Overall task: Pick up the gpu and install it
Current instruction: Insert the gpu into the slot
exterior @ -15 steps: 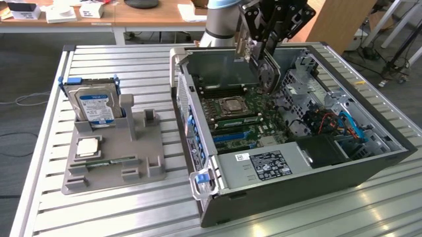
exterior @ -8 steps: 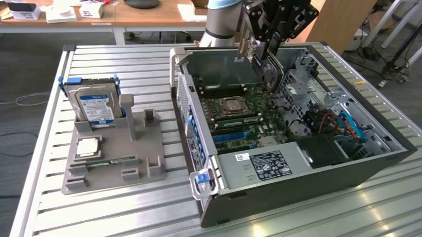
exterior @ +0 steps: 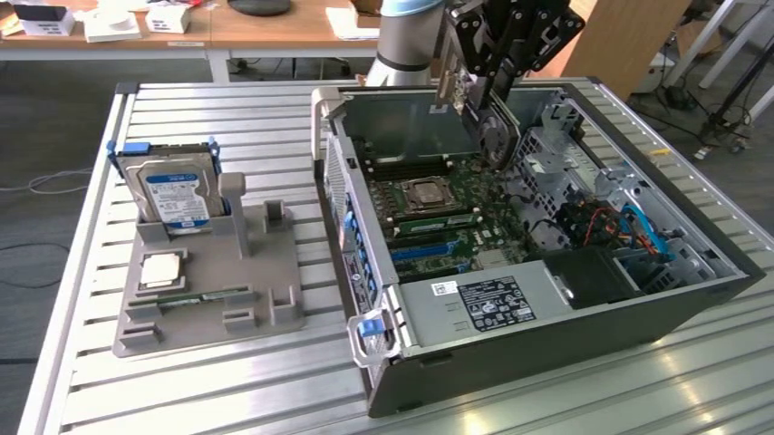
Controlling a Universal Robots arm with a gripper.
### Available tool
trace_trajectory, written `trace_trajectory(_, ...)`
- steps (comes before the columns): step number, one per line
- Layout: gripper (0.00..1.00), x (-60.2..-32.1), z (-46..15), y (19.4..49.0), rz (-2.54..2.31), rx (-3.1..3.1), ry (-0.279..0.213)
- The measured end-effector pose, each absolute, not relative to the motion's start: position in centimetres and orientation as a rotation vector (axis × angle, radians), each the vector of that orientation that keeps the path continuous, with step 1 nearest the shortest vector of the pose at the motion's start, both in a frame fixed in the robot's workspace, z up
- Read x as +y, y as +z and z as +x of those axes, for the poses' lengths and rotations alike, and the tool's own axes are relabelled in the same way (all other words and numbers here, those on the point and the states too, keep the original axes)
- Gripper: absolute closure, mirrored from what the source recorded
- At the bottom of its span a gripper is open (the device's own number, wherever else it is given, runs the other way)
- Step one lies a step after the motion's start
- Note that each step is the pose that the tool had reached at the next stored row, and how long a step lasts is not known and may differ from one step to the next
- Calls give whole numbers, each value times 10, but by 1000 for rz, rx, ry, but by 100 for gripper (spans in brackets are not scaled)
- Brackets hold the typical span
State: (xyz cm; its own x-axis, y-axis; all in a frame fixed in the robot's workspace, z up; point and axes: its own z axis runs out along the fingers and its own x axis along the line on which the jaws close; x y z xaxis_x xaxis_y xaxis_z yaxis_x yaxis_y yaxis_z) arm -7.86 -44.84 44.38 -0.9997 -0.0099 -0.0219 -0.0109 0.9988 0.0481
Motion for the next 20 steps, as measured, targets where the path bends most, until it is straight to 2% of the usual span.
trace_trajectory(8, 73, -448, -79, 444, -20, 3119, 73)
trace_trajectory(20, 73, -448, -79, 443, -350, 3105, 74)
